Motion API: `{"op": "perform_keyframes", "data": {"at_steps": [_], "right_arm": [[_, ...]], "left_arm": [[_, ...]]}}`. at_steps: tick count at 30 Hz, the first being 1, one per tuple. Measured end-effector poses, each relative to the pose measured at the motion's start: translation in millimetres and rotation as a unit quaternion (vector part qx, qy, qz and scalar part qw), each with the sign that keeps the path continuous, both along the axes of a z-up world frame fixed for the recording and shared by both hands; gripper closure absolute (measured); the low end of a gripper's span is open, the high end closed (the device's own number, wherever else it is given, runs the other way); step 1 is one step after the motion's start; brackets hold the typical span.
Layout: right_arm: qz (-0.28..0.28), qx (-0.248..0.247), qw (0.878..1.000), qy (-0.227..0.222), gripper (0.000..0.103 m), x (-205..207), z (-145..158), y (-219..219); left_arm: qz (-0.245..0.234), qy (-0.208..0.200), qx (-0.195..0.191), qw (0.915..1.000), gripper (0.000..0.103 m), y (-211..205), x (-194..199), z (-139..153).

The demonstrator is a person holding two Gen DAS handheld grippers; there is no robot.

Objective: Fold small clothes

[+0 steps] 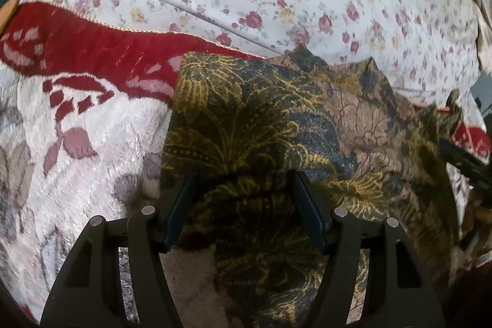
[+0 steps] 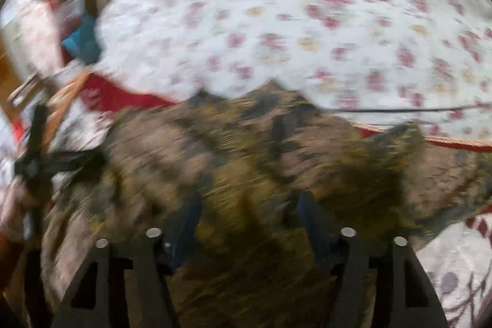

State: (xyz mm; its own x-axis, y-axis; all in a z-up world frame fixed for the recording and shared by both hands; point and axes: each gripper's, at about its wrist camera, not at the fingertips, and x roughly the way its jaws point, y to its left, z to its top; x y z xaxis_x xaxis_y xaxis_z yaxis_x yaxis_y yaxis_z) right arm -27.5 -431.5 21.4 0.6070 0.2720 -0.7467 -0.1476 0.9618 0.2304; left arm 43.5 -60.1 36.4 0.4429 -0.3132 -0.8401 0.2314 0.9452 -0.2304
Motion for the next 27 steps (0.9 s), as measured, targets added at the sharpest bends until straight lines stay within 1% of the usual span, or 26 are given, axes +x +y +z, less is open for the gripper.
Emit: {"op": "perform_keyframes", "data": {"at_steps": [1,2,4,5,6,7,9,11,12,13,15,17,18,20,21,22,23,24,25,26,27], "right_arm": [[0.003,0.005,1.0,0.01,0.039,8,-8,3],[0.009,0.0,1.0,0.02,0.042,16,-16,8],[0.032,-0.019,0.999,0.032,0.085,25,-22,21],[0.038,-0.038,0.998,0.022,0.088,25,-21,26],[0.039,-0.047,0.998,0.001,0.092,22,-13,26],[0.035,-0.048,0.998,-0.017,0.094,20,-4,23],[0.006,-0.046,0.998,-0.052,0.094,14,16,6],[-0.027,-0.067,0.995,-0.065,0.094,14,25,-6],[-0.043,-0.082,0.994,-0.062,0.094,17,25,-9],[-0.052,-0.087,0.993,-0.056,0.094,20,23,-13],[-0.068,-0.106,0.991,-0.035,0.094,30,11,-17],[-0.078,-0.131,0.988,-0.009,0.094,38,3,-17],[-0.081,-0.13,0.988,-0.009,0.094,36,4,-19],[-0.097,-0.131,0.986,-0.023,0.083,30,14,-15],[-0.1,-0.123,0.987,-0.035,0.064,24,20,-14],[-0.092,-0.097,0.989,-0.056,0.046,18,30,-9],[-0.08,-0.079,0.991,-0.066,0.042,14,37,-5],[-0.052,-0.054,0.994,-0.073,0.041,13,44,7],[-0.019,-0.037,0.997,-0.071,0.041,16,50,24],[0.001,-0.029,0.997,-0.068,0.041,17,52,32],[0.038,-0.009,0.997,-0.063,0.041,22,54,52]], "left_arm": [[0.004,0.0,-0.009,1.0,0.038,2,0,0],[0.006,0.0,-0.017,0.9998,0.038,5,0,1],[0.016,0.005,-0.037,0.9992,0.038,11,0,3],[0.021,0.006,-0.045,0.9988,0.038,15,0,6],[0.024,0.005,-0.048,0.9986,0.038,17,0,9],[0.028,0.0,-0.051,0.9983,0.038,20,-1,13],[0.034,-0.012,-0.049,0.9981,0.038,25,-3,19],[0.034,-0.008,-0.048,0.9983,0.038,26,-2,17],[0.032,0.002,-0.045,0.9985,0.038,24,0,12],[0.032,0.012,-0.042,0.9985,0.038,23,1,7],[0.03,0.027,-0.038,0.9984,0.038,21,2,1],[0.024,0.026,-0.038,0.9987,0.038,20,-3,5],[0.018,0.024,-0.037,0.9989,0.038,20,-6,8],[-0.003,0.019,-0.026,0.9995,0.038,19,-14,13],[-0.016,0.018,-0.013,0.9996,0.038,19,-19,15],[-0.025,0.016,0.0,0.9995,0.038,18,-22,15],[-0.031,0.016,0.011,0.9993,0.038,17,-24,14],[-0.035,0.019,0.017,0.9991,0.038,17,-26,12],[-0.036,0.023,0.018,0.9989,0.038,17,-25,9],[-0.032,0.025,0.016,0.999,0.038,19,-25,7],[-0.022,0.024,0.011,0.9994,0.038,22,-23,5]]}}
